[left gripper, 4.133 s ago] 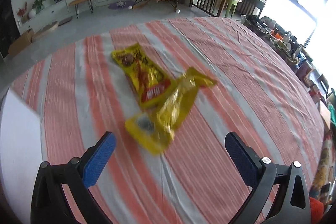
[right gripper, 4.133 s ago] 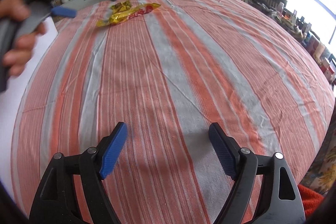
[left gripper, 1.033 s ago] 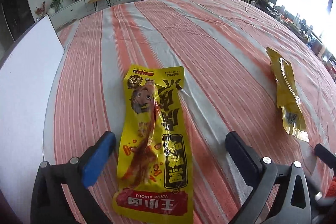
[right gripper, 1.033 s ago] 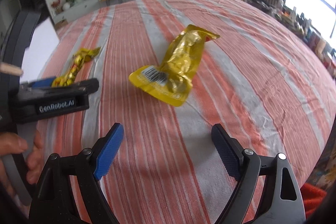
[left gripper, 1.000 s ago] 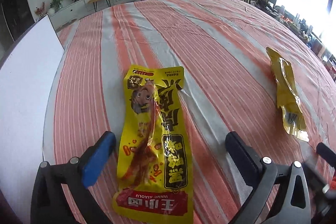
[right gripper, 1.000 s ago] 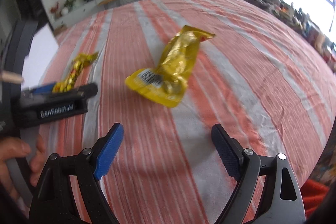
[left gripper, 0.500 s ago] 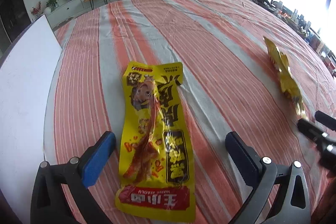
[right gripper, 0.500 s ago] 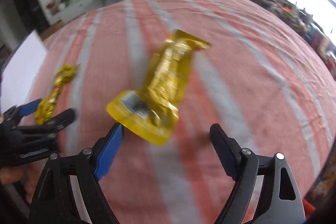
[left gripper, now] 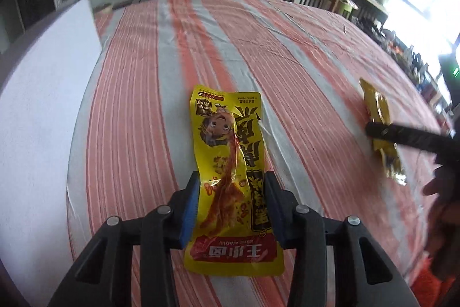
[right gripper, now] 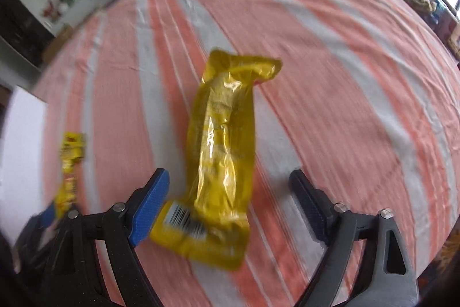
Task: Organize snacks
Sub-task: 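Grasp the gold wrapper with the right tool while the left tool holds the yellow bag, then carry both packs into the cardboard box and release them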
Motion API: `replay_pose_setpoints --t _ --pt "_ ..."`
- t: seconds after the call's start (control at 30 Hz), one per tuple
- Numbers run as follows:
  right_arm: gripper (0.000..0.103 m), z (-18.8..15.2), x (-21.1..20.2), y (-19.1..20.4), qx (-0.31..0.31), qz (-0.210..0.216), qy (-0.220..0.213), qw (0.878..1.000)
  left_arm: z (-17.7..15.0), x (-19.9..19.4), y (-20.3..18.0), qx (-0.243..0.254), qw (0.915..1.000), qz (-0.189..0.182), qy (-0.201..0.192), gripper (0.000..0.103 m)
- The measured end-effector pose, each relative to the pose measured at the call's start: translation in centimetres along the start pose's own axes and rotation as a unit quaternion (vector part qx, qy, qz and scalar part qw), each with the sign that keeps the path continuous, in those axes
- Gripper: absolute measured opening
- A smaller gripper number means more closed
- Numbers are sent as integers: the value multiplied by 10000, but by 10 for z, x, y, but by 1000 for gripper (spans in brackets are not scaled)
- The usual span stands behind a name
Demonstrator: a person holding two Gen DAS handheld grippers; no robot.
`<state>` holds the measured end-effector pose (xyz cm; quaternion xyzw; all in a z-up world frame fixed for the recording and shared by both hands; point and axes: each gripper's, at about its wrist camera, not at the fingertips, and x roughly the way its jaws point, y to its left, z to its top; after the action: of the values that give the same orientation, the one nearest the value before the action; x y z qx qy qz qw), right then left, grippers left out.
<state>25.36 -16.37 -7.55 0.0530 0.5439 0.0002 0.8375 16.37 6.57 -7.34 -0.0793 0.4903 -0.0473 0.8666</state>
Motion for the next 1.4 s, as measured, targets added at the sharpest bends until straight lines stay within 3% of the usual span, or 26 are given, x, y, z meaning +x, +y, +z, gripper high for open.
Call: replay_pose_setpoints --t 0.07,0.1,0.17,0.37,0.47,0.57,0.7,0.83,0.93,1.0,1.07,1.17,1.33,1.4 --pt "49 -1 4 18 -477 -356 6 9982 -4 -7 6 -176 9997 -139 -23 41" --pt "49 -3 0 23 -568 -361 6 9977 -7 -11 6 -219 9996 -182 -59 41" --pt "49 -10 -6 18 -452 128 200 9987 -10 -20 6 -349 9986 -394 -108 41" --pt "50 -29 -56 -21 352 1376 3 9899 -11 -77 -1 -544 9915 -1104 -419 41" --pt "50 -32 -91 -5 209 1664 -199 9856 -9 -122 9 -665 9853 -1402 -711 41" --pt "50 -36 -126 29 -30 2153 -329 9760 -12 -177 34 -662 9821 -1370 -1110 41" --pt "50 -49 -183 114 -670 2975 -492 9511 -32 -239 88 -689 9838 -654 -1518 42" --pt "51 -76 -228 215 -1426 3678 -497 9176 -62 -272 154 -962 9823 451 -1540 44" --pt "55 -105 -239 284 -1966 3936 -317 8974 -84 -276 187 -1055 9779 1279 -1274 52" --pt "66 -125 -235 324 -2316 3920 -162 8902 -98 -274 198 -1022 9742 1652 -1148 67" --pt "72 -140 -224 347 -2457 3908 79 8870 -110 -275 202 -997 9711 1855 -1124 83" --pt "72 -148 -216 352 -2417 3920 247 8873 -121 -280 196 -875 9664 2053 -1273 90" --pt "72 -147 -231 332 -2681 3332 -321 9034 -122 -295 174 -790 9607 2066 -1676 94" --pt "72 -149 -238 328 -2849 3028 -549 9078 -121 -305 177 -968 9564 2066 -1824 103"
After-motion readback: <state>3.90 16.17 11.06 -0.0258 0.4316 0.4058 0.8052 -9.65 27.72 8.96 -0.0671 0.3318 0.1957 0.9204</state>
